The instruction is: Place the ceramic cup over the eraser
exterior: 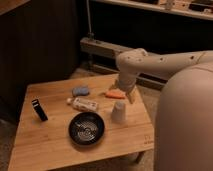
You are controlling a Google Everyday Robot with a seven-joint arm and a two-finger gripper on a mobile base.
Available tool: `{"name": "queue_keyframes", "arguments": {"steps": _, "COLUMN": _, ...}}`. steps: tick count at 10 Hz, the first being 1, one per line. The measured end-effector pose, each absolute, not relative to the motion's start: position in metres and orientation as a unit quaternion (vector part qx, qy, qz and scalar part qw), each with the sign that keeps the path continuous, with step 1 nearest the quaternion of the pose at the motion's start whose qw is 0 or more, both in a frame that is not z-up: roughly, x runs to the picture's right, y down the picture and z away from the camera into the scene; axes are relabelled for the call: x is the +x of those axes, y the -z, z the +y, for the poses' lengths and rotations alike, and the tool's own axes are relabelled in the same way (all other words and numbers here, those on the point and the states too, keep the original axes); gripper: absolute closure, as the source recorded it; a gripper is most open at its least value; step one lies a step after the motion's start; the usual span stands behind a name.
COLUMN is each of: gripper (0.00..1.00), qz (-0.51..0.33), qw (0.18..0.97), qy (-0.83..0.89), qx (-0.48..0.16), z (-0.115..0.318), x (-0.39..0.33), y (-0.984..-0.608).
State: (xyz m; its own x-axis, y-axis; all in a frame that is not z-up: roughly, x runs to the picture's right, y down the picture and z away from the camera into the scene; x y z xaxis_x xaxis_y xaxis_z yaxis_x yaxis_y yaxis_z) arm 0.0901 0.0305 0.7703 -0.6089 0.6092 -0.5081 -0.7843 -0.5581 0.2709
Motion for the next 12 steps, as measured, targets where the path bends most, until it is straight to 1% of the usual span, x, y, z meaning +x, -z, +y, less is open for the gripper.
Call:
{"name": "queue_keyframes", "arguments": {"steps": 2, "gripper": 0.20, "qz": 0.251, "qw": 0.380, "qy": -0.861, "qx": -0.225, "z": 0.036, "x": 0.104, "y": -0.767}}
{"name": "queue_keyframes", "arguments": {"steps": 5, "gripper": 0.20, "qz": 0.246, "qw": 0.360, "qy": -0.852, "qx": -0.291, "z": 0.043, "x": 0.106, "y": -0.762}}
{"name": "queue_keyframes", "arguments": {"steps": 9, "gripper": 0.20, "qz": 0.250, "qw": 0.362, "qy": -0.844, "qx": -0.308, "z": 0.051, "x": 0.098, "y": -0.763}}
{"name": "queue_keyframes", "arguments": {"steps": 12, "gripper": 0.20, "qz": 0.260, "qw": 0.376, "qy": -0.836, "qx": -0.305, "z": 0.058, "x": 0.085, "y": -0.775}}
